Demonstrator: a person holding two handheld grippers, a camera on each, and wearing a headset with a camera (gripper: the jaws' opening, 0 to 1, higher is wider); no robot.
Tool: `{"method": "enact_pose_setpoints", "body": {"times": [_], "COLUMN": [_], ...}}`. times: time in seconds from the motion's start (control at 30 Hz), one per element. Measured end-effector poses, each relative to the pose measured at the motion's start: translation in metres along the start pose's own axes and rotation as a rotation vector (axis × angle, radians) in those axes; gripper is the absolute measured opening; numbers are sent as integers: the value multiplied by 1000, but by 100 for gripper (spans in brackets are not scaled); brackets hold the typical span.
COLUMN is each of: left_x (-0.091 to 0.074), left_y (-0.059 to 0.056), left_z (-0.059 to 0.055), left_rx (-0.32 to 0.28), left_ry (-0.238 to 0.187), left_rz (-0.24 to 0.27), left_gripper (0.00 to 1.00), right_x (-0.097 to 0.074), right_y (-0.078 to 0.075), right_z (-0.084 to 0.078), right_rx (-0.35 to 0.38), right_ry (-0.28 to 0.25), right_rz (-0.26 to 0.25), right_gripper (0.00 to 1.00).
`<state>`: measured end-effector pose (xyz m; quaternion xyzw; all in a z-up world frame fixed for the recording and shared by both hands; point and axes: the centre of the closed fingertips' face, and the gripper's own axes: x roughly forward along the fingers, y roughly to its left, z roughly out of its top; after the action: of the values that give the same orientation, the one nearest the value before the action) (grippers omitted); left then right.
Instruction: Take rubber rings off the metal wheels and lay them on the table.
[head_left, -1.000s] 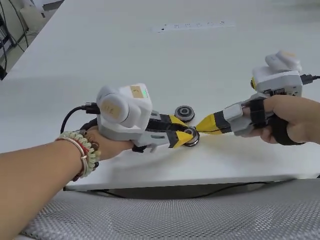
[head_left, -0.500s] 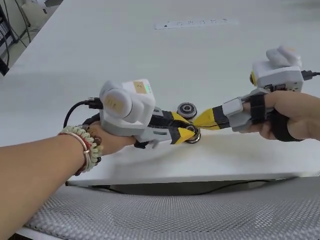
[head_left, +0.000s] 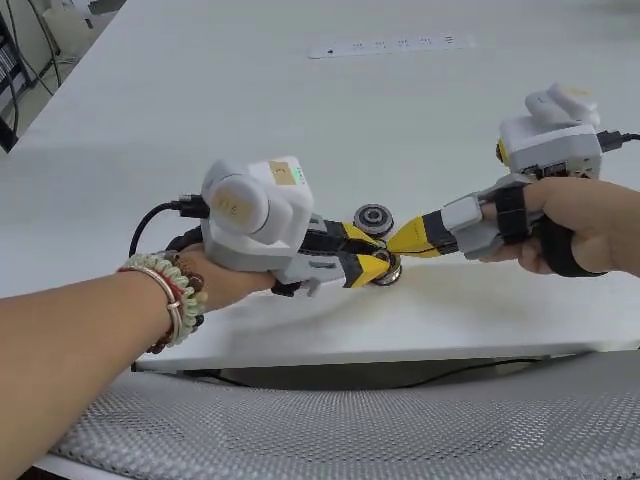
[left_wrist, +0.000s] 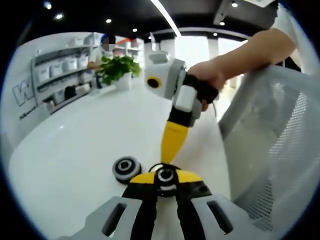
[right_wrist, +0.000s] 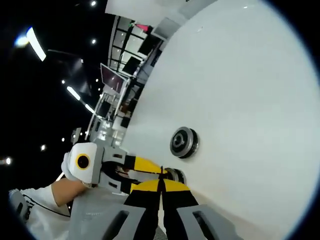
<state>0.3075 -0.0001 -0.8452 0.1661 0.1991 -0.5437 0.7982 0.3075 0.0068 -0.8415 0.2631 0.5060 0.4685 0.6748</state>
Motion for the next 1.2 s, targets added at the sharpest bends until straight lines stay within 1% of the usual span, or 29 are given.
{"method": "enact_pose_setpoints", "body": {"times": [0.13, 0.17, 0.23, 0.3, 0.37, 0.43, 0.47, 0.53, 0.57, 0.63, 0.7, 0.77, 0.8, 0.83, 0.93, 0.97, 1.0, 1.13, 1.2], "left_x": [0, -1, -3, -5, -8, -11, -13, -16, -17, -19, -20, -21, -20, -20, -22, -24, -26, -34, -41], "left_y": [0, 0, -2, -3, -3, 0, 2, 5, 6, 7, 6, 7, 6, 4, 2, 1, 1, 2, 2], "left_z": [1, 2, 1, 2, 2, 6, 10, 14, 15, 19, 25, 29, 29, 28, 26, 27, 28, 41, 49], "left_rx": [-1, 3, 35, 44, 37, 25, 10, -5, -7, 9, 30, 27, 15, 12, 28, 34, 37, 30, 22], "left_ry": [32, 30, 50, 52, 50, 38, 18, -4, -8, -16, -23, -40, -44, -38, -16, -7, -8, -35, -62], "left_rz": [-3, -2, -5, -12, -22, -15, -6, 3, 5, 15, 18, 21, 15, 8, -7, -9, -10, -3, 7], "left_gripper": [14, 14, 14, 12, 9, 10, 12, 16, 18, 21, 27, 35, 39, 43, 48, 49, 51, 62, 66], "right_x": [0, 0, 0, -1, -1, -2, -2, -3, -3, -4, -5, -6, -6, -7, -7, -7, -8, -8, -8], "right_y": [-2, -2, -4, -4, -3, -3, -2, -3, -4, -5, -5, -4, -4, -4, -5, -3, -2, 3, 5], "right_z": [-1, -2, -2, -1, 0, 2, 3, 4, 4, 6, 8, 10, 10, 11, 13, 14, 15, 19, 21], "right_rx": [-4, -7, -18, -21, -21, -26, -28, -41, -47, -51, -55, -57, -58, -60, -67, -69, -72, -88, -113], "right_ry": [7, 10, 12, 11, 7, 0, -3, -3, -2, -9, -17, -25, -27, -31, -41, -43, -46, -63, -72], "right_rz": [-10, -14, -28, -34, -32, -31, -32, -42, -46, -53, -57, -55, -54, -56, -64, -58, -53, -41, -39], "right_gripper": [0, 0, 0, 0, 0, 0, 0, 0, 0, 0, 0, 0, 0, 0, 0, 0, 0, 0, 0]}}
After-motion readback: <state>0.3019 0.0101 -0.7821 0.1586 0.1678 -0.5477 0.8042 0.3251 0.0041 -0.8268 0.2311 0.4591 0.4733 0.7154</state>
